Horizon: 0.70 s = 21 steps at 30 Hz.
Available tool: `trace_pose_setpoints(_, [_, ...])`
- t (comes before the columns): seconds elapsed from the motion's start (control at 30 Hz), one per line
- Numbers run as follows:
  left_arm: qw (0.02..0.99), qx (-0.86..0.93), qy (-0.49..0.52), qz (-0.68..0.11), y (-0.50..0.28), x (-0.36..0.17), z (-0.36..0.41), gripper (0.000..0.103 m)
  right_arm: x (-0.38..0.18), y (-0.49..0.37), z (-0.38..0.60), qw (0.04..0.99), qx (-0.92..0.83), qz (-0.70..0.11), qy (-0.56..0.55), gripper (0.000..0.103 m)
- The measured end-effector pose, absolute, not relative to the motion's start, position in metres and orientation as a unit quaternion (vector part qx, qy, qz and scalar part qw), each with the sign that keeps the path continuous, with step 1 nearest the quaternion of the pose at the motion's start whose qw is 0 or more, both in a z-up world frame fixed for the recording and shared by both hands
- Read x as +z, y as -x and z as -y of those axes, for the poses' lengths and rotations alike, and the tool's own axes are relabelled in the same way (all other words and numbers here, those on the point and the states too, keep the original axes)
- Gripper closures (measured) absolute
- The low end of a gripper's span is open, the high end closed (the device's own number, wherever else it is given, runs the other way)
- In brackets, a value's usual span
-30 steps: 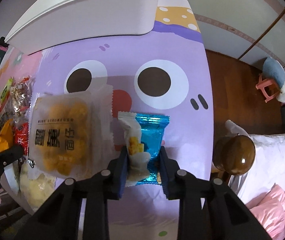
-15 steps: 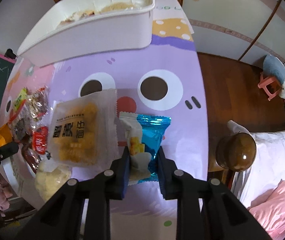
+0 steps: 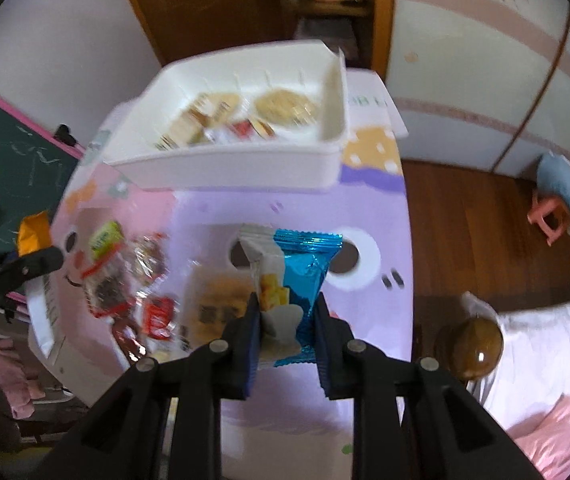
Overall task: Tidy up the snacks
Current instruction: 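Grasp the OATS bar with the left tool while the right tool grasps the blue wrapper, then carry the OATS bar and blue-wrapped snack into the white basket and open both tools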
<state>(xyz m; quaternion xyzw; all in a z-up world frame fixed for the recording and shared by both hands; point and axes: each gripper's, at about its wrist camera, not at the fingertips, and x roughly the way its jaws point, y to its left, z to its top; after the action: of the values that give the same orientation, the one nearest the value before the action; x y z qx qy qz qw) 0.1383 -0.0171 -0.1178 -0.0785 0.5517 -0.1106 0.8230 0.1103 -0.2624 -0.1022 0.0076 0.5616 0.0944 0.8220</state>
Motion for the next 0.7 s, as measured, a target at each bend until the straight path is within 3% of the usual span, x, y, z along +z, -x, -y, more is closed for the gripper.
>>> trace_pose_setpoints(0.33, [0.851,-0.098,0.062,-0.513,-0.180,-0.060,0.026,0.067,-0.050,-0.143,0.242,0.847,0.134,-0.514,-0.002,0.080])
trace_pose_setpoints(0.7, [0.875,-0.093,0.029,-0.474,-0.240,-0.027,0.053,0.067,-0.031,-0.206,0.234,0.859,0.134,-0.494,0.001,0.080])
